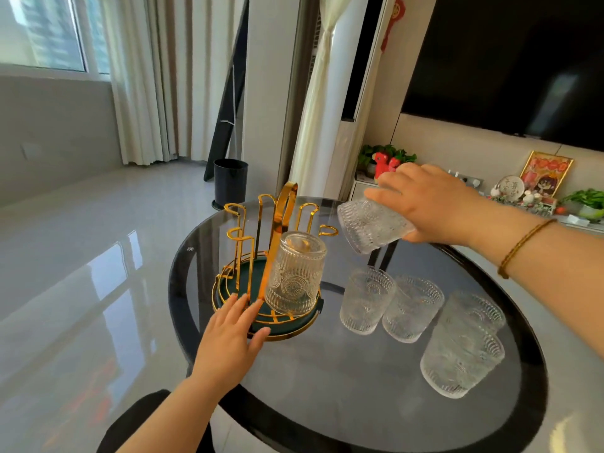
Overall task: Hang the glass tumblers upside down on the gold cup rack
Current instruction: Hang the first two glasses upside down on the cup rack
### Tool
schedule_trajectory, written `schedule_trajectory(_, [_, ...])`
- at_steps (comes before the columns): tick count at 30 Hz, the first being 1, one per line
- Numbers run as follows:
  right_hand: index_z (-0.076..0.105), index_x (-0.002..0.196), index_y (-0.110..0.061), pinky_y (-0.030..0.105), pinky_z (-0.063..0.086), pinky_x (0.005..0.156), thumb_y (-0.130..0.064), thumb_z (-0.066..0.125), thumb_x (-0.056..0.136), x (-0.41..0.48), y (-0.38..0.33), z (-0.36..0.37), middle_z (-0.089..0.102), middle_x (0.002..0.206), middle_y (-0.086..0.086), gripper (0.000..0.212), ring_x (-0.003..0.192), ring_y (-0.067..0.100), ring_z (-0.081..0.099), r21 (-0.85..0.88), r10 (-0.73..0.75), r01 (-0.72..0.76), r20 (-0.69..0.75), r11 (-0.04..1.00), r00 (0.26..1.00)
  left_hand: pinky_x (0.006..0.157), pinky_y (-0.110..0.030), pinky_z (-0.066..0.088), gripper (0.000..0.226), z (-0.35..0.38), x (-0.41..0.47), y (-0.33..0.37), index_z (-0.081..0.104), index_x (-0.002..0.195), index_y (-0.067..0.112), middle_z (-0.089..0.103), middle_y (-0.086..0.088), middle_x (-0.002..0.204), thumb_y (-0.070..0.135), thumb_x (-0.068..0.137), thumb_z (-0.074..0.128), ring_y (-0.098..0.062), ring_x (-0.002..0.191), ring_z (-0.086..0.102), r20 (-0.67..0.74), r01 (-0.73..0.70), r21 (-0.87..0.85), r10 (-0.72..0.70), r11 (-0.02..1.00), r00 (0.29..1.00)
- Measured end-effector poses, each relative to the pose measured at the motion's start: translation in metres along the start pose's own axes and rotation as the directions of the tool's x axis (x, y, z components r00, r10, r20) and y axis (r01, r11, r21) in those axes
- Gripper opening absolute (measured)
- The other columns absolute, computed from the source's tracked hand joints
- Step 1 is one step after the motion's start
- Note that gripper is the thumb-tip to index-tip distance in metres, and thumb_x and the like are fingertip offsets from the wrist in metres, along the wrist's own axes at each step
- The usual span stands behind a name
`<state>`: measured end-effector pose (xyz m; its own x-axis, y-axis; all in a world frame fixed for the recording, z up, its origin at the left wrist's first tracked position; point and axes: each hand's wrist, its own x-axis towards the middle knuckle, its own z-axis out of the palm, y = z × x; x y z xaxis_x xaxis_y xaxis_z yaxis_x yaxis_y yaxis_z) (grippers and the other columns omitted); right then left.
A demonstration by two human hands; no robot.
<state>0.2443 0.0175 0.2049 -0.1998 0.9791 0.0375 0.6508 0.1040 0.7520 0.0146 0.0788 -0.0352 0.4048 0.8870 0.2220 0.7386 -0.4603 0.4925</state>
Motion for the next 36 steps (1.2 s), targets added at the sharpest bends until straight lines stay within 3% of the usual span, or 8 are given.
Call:
schedule_trajectory(3, [0.013,0.135,-0.022,0.040,0.038,0.096,-0.031,0.060,0.075,0.017,0.000,-0.004,0.031,0.138,0.007,0.077,0.121,0.027,0.032,-0.028,-0.045,0.046,0.020,0.999,0.999,0.116,-0.036,0.002,0.110,0.000,0.006,-0.006,0.008,0.139,0.031,0.008,0.002,0.155,0.082,0.048,-0.025,-0.018,0.142,-0.005,0.049,-0.030,0.055,0.027,0.998,0.998])
schedule_trajectory(5, [0.011,0.135,-0.023,0.040,0.038,0.096,-0.031,0.061,0.075,0.027,-0.003,-0.005,0.029,0.140,0.007,0.079,0.122,0.027,0.031,-0.058,-0.075,0.077,0.033,0.995,0.997,0.114,-0.035,-0.001,0.121,-0.001,0.008,-0.008,0.006,0.139,0.034,0.006,0.003,0.155,0.081,0.034,-0.033,-0.017,0.142,-0.007,0.075,-0.026,0.072,0.020,0.997,0.997])
schedule_trajectory(11, [0.007,0.136,-0.023,0.041,0.036,0.100,-0.027,0.060,0.077,0.051,-0.013,-0.003,0.024,0.143,0.009,0.080,0.125,0.028,0.029,-0.141,-0.148,0.156,0.065,0.978,0.987,0.113,-0.034,-0.005,0.118,-0.003,0.008,-0.012,0.002,0.138,0.038,0.003,0.006,0.155,0.079,0.035,-0.036,-0.015,0.141,-0.009,0.097,-0.034,0.085,0.026,0.996,0.995])
schedule_trajectory(24, [0.011,0.134,-0.019,0.036,0.036,0.089,-0.026,0.059,0.076,0.068,-0.019,0.005,0.035,0.134,0.009,0.075,0.116,0.027,0.037,-0.190,-0.161,0.180,0.110,0.965,0.981,0.114,-0.035,-0.006,0.120,-0.009,0.005,-0.009,-0.002,0.137,0.039,-0.002,0.007,0.155,0.079,0.030,-0.038,-0.014,0.141,-0.012,0.119,-0.034,0.092,0.022,0.995,0.993])
schedule_trajectory(29, [0.020,0.127,-0.015,0.034,0.038,0.086,-0.023,0.061,0.073,0.084,-0.029,0.008,0.044,0.124,0.009,0.068,0.109,0.026,0.043,-0.149,-0.193,0.202,0.070,0.968,0.979,0.110,-0.032,-0.010,0.118,-0.007,0.006,-0.010,-0.003,0.137,0.040,-0.002,0.009,0.155,0.079,0.031,-0.037,-0.012,0.139,-0.015,0.116,-0.031,0.089,0.021,0.996,0.993])
schedule_trajectory(36, [0.026,0.128,-0.017,0.035,0.035,0.092,-0.034,0.066,0.069,0.100,-0.045,0.017,0.045,0.127,0.009,0.074,0.112,0.027,0.042,-0.008,-0.232,0.234,0.089,0.972,0.969,0.106,-0.030,-0.012,0.116,-0.005,0.009,-0.013,-0.003,0.136,0.042,0.000,0.009,0.155,0.081,0.032,-0.036,-0.006,0.131,-0.021,0.110,-0.030,0.081,0.021,0.996,0.994])
